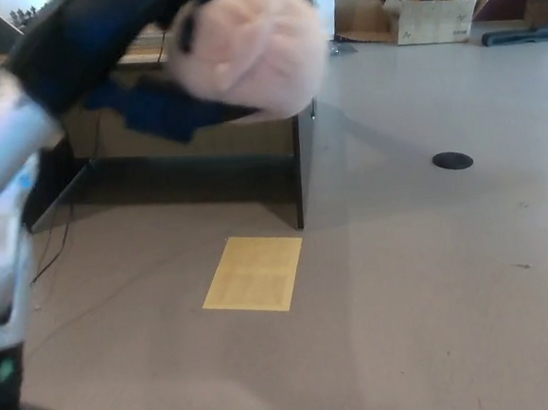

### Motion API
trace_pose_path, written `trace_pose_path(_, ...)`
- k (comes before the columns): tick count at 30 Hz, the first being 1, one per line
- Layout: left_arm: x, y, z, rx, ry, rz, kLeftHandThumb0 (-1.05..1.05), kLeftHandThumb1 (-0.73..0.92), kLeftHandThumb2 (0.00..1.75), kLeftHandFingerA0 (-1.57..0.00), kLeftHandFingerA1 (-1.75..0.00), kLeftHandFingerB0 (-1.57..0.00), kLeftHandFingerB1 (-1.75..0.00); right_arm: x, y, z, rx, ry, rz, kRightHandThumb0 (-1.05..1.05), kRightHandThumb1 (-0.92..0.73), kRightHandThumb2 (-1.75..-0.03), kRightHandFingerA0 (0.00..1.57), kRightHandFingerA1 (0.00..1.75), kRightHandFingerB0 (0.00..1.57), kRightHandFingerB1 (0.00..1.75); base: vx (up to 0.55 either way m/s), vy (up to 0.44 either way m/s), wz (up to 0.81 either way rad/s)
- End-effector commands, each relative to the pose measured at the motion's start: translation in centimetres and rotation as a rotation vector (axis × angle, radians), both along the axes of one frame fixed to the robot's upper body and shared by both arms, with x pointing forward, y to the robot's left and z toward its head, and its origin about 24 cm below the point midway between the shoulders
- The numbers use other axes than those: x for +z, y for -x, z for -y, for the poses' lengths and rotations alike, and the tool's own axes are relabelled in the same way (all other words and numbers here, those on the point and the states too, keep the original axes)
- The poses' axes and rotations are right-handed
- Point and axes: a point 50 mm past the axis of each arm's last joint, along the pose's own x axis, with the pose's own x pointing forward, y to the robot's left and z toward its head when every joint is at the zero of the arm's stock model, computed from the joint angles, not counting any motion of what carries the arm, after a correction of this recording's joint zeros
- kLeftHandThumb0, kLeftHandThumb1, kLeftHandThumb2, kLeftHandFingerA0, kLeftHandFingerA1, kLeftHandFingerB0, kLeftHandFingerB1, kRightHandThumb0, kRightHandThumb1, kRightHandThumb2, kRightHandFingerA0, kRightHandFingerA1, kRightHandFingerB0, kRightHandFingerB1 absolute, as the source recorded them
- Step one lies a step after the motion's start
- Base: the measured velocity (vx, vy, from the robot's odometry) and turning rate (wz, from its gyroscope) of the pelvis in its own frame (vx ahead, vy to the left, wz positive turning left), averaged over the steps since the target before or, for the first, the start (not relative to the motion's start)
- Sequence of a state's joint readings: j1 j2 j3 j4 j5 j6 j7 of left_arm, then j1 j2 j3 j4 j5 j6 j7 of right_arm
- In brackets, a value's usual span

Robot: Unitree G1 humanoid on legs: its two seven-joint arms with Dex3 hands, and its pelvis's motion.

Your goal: The robot extends its left hand to pick up an emotional support dumpling from the palm of a person and brings its hand down by its side. Then it extends its arm again to hand the dumpling back to the person.

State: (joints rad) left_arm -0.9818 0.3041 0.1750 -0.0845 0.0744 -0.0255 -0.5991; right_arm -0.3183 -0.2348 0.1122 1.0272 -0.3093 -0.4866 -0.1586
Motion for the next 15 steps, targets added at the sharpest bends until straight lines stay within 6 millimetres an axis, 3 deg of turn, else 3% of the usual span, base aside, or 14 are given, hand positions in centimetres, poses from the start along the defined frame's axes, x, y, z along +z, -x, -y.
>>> trace_pose_path(1, -9.8, 0.2, -7.3, -0.096, 0.573, -0.532, -0.10, 0.84, 0.68, -1.04, -1.35, -0.88, -0.91, -0.6, 1.1, 0.8, -0.012, 0.015, -0.028, -0.27, -0.64, -0.59, 0.83, 0.60, 0.68, 0.50, 0.00, 0.000, 0.00)
trace_pose_path(2, -9.8, 0.3, -7.3, -0.097, 0.574, -0.533, -0.10, 0.84, 0.68, -1.04, -1.35, -0.88, -0.91, -0.6, 1.1, 0.8, -0.012, 0.015, -0.028, -0.27, -0.64, -0.59, 0.83, 0.60, 0.68, 0.50, 0.00, 0.000, 0.00)
trace_pose_path(3, -13.2, 0.4, -8.5, -0.075, 0.669, -0.649, -0.07, 0.87, 0.69, -0.95, -1.40, -0.84, -1.04, -0.5, 0.8, 0.8, -0.014, 0.017, -0.028, -0.27, -0.64, -0.59, 0.79, 0.55, 0.67, 0.48, 0.00, 0.000, 0.00)
trace_pose_path(4, -17.4, 1.1, -9.9, -0.040, 0.792, -0.786, -0.07, 0.87, 0.69, -0.95, -1.40, -0.84, -1.04, -0.3, 0.4, 0.8, -0.016, 0.019, -0.028, -0.27, -0.64, -0.59, 0.79, 0.55, 0.67, 0.48, 0.00, 0.000, 0.00)
trace_pose_path(5, -19.4, 1.5, -10.5, -0.026, 0.840, -0.846, -0.08, 0.89, 0.70, -0.98, -1.38, -0.82, -1.05, 0.0, 0.0, 0.9, -0.023, 0.021, -0.022, -0.26, -0.63, -0.59, 0.80, 0.55, 0.67, 0.48, 0.00, 0.000, 0.00)
trace_pose_path(8, -20.8, 2.1, -11.0, -0.009, 0.862, -0.899, -0.09, 0.88, 0.71, -0.96, -1.38, -0.82, -1.04, -0.2, 0.3, 0.9, -0.030, 0.017, -0.021, -0.26, -0.63, -0.58, 0.81, 0.56, 0.68, 0.48, 0.00, 0.000, 0.00)
trace_pose_path(11, -25.0, 3.8, -12.6, -0.006, 0.976, -1.036, -0.06, 0.86, 0.71, -0.93, -1.24, -0.82, -0.97, -0.7, 1.2, 1.2, -0.053, 0.008, -0.017, -0.26, -0.63, -0.59, 0.81, 0.60, 0.68, 0.49, 0.00, 0.000, 0.00)
trace_pose_path(12, -26.0, 4.3, -13.1, 0.035, 0.973, -1.044, -0.05, 0.86, 0.73, -0.90, -1.32, -0.82, -1.01, -0.9, 1.5, 1.1, -0.060, 0.006, -0.019, -0.26, -0.63, -0.58, 0.80, 0.57, 0.67, 0.49, 0.00, 0.000, 0.00)
trace_pose_path(15, -26.3, 4.6, -13.3, 0.047, 0.972, -1.050, -0.05, 0.86, 0.73, -0.90, -1.32, -0.82, -1.01, -1.0, 1.6, 1.1, -0.063, 0.005, -0.020, -0.26, -0.63, -0.58, 0.80, 0.57, 0.67, 0.49, 0.00, 0.000, 0.00)
